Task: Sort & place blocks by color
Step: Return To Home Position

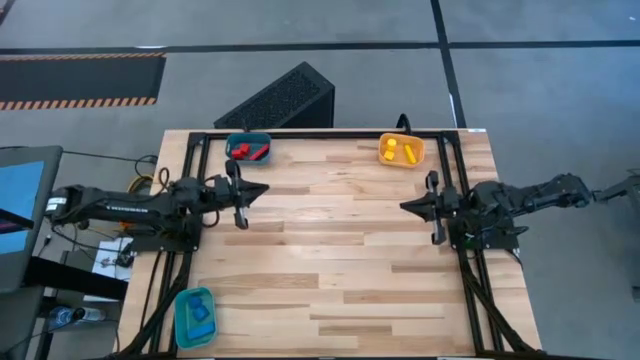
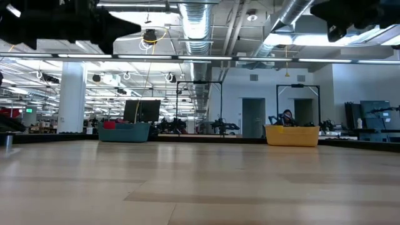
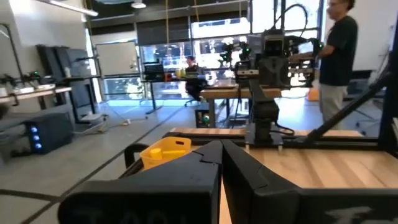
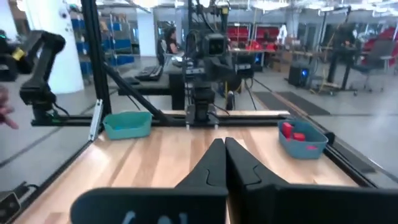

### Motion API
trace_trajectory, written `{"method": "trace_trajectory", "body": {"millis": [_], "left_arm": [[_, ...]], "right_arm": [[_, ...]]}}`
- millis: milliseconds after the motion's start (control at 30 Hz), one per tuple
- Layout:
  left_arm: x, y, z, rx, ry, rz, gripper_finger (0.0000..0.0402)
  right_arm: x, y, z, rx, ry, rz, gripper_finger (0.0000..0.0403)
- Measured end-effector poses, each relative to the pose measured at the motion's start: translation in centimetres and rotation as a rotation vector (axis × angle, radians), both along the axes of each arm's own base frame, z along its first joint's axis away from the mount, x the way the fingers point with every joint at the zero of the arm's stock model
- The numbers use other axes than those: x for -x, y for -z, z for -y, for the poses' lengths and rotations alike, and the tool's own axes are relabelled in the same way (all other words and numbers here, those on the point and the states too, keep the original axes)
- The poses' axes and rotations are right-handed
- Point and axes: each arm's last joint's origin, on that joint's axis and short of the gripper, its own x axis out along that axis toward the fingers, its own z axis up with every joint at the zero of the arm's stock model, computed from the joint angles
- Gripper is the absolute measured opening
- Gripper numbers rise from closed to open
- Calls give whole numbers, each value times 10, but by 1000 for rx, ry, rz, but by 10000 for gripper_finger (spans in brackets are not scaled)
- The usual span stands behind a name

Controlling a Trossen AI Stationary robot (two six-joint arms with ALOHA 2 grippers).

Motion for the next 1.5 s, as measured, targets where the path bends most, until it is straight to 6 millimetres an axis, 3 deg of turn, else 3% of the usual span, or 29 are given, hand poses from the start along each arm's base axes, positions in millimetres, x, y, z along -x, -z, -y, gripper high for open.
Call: {"method": "trace_trajectory", "body": {"millis": [267, 400, 733, 1000, 1167, 1500], "left_arm": [[17, 15, -14, -8, 48, -3, 0], [22, 23, -19, 3, 24, -104, 0], [25, 31, -28, 11, 72, -180, 0], [26, 39, -26, 26, 158, -241, 0], [33, 61, -24, 72, 119, -157, 0], [37, 53, -23, 75, 111, -90, 0]], "right_arm": [[13, 12, 9, 84, 28, 50, 8], [19, 21, 12, 81, 20, 89, 8], [16, 70, 14, -43, 31, 86, 8], [16, 74, 11, -20, -9, 59, 8], [15, 75, 11, -8, 7, 49, 8], [16, 73, 13, 13, 18, 61, 8]]}}
